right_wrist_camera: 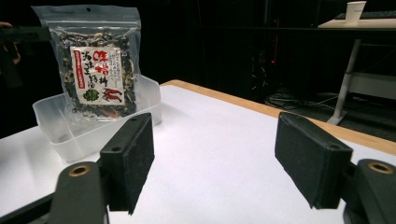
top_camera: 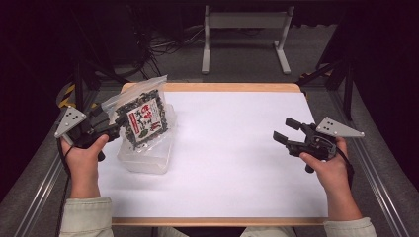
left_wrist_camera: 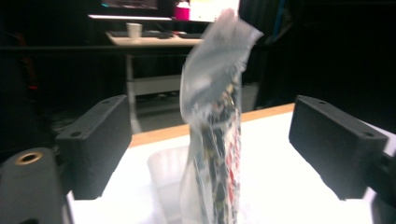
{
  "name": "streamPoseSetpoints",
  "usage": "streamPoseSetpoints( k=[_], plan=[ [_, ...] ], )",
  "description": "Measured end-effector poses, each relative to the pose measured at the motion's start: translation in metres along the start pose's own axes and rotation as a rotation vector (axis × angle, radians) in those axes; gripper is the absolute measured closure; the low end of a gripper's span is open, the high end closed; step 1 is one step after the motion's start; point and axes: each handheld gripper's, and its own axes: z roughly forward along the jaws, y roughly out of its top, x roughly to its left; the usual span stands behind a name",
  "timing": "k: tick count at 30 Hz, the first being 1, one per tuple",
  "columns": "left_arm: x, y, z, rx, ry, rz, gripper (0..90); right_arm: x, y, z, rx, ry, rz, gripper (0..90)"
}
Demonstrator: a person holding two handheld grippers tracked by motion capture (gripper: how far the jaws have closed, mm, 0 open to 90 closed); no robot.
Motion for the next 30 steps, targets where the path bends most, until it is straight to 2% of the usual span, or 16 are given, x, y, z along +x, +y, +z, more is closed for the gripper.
streamPoseSetpoints(
  k=[3,5,6,8,9,11,13,14,17,19,20,22,23,25,27,30],
  plan=[
    [-0.008,0.009,-0.005,-0.024,0.006,0.015,12.2,0.000,-0.002,0.000,0.011,-0.001,0.005,28.7],
    [-0.019,0.019,-0.009,-0.052,0.012,0.035,12.9,-0.001,-0.002,-0.001,0.008,-0.004,0.006,28.7],
    [-0.019,0.019,-0.009,-0.052,0.012,0.035,13.0,-0.001,-0.002,-0.001,0.008,-0.004,0.006,28.7],
    [-0.034,0.029,-0.013,-0.082,-0.022,0.056,13.6,-0.001,-0.002,-0.002,0.006,-0.006,0.004,28.5],
    [-0.034,0.029,-0.013,-0.082,-0.022,0.056,13.6,-0.001,-0.002,-0.002,0.006,-0.006,0.004,28.5],
    [-0.045,0.036,-0.013,-0.097,-0.064,0.063,13.3,-0.001,-0.004,-0.003,0.015,-0.014,0.005,28.2],
    [-0.060,0.041,-0.010,-0.100,-0.136,0.057,12.6,-0.001,-0.005,-0.004,0.020,-0.015,0.005,28.2],
    [-0.060,0.041,-0.010,-0.100,-0.136,0.057,12.6,-0.001,-0.005,-0.004,0.020,-0.015,0.005,28.2],
    [-0.080,0.042,-0.002,-0.088,-0.193,0.081,12.8,-0.002,-0.007,-0.007,0.027,-0.024,0.004,27.9],
    [-0.096,0.039,0.010,-0.066,-0.262,0.079,11.7,-0.002,-0.010,-0.009,0.029,-0.028,0.003,27.4],
    [-0.096,0.039,0.010,-0.066,-0.262,0.079,11.6,-0.003,-0.011,-0.009,0.031,-0.031,0.000,27.3],
    [-0.110,0.031,0.023,-0.039,-0.314,0.067,11.0,-0.003,-0.013,-0.009,0.038,-0.033,-0.005,27.1],
    [-0.110,0.031,0.023,-0.039,-0.314,0.067,10.5,-0.003,-0.013,-0.009,0.038,-0.033,-0.005,27.1],
    [-0.120,0.022,0.034,-0.024,-0.361,0.046,9.8,-0.004,-0.016,-0.009,0.046,-0.035,-0.004,27.0],
    [-0.133,0.010,0.048,0.013,-0.401,0.048,9.4,-0.004,-0.019,-0.008,0.048,-0.029,-0.007,26.9],
    [-0.146,-0.010,0.067,0.073,-0.465,0.075,9.2,-0.004,-0.024,-0.005,0.052,-0.026,-0.012,26.8]
  ],
)
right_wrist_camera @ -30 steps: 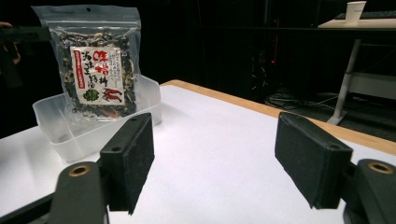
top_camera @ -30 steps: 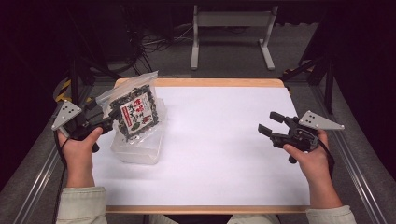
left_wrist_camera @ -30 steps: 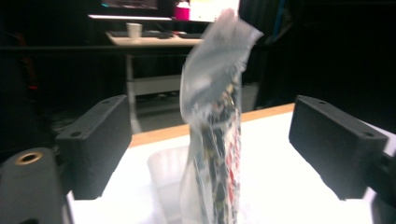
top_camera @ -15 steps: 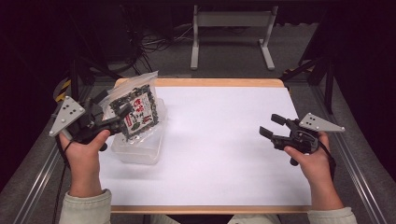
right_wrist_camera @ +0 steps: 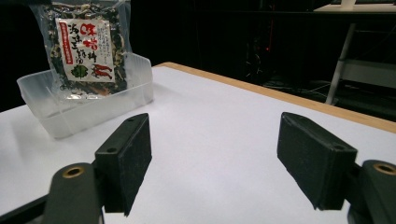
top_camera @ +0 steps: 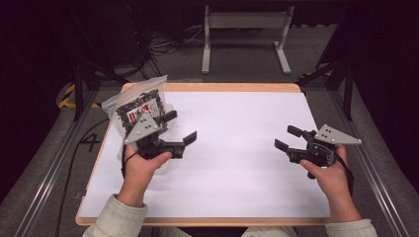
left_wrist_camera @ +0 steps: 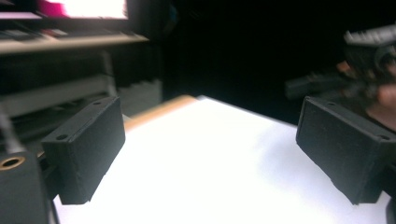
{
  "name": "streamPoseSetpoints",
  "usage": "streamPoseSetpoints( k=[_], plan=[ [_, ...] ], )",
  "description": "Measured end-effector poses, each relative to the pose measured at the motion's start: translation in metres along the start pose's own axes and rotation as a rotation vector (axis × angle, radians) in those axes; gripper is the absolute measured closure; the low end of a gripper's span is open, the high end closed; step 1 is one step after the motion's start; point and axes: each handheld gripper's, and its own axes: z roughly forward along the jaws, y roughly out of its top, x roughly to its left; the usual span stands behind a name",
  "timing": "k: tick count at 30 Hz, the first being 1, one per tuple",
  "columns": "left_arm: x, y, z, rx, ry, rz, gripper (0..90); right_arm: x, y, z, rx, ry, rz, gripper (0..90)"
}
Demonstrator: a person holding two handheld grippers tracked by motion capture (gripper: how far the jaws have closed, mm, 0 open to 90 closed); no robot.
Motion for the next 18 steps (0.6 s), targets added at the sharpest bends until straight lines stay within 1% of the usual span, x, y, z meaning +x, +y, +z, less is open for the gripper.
streamPoseSetpoints(
  k=[2,4,6,7,8,10,11,13,14,16,18],
  plan=[
    [-0.002,-0.012,0.013,0.029,-0.016,-0.002,9.2,0.001,-0.005,0.003,-0.002,0.010,0.012,26.9],
    [-0.008,-0.031,0.031,0.088,-0.052,-0.025,9.2,0.002,-0.013,0.009,0.011,0.024,0.020,27.0],
    [-0.013,-0.048,0.046,0.144,-0.077,-0.029,9.3,0.002,-0.018,0.014,0.030,0.022,0.013,27.3],
    [-0.016,-0.055,0.053,0.168,-0.086,-0.038,9.3,0.002,-0.020,0.016,0.040,0.020,0.018,27.4],
    [-0.017,-0.061,0.057,0.181,-0.095,-0.041,9.3,0.002,-0.022,0.017,0.042,0.019,0.023,27.4],
    [-0.019,-0.076,0.066,0.229,-0.118,-0.073,9.4,0.001,-0.025,0.018,0.045,0.015,0.021,27.5],
    [-0.018,-0.083,0.069,0.261,-0.121,-0.076,9.9,0.000,-0.026,0.019,0.045,0.011,0.023,27.7],
    [-0.018,-0.088,0.071,0.295,-0.120,-0.075,10.4,-0.002,-0.029,0.020,0.053,0.007,0.035,28.5],
    [-0.018,-0.088,0.071,0.295,-0.120,-0.075,9.7,-0.002,-0.030,0.020,0.055,0.007,0.044,28.6],
    [-0.019,-0.087,0.071,0.289,-0.123,-0.069,9.7,-0.003,-0.030,0.020,0.055,0.003,0.042,28.6],
    [-0.020,-0.086,0.070,0.269,-0.129,-0.065,9.9,-0.004,-0.032,0.021,0.058,0.000,0.045,29.6]
  ],
)
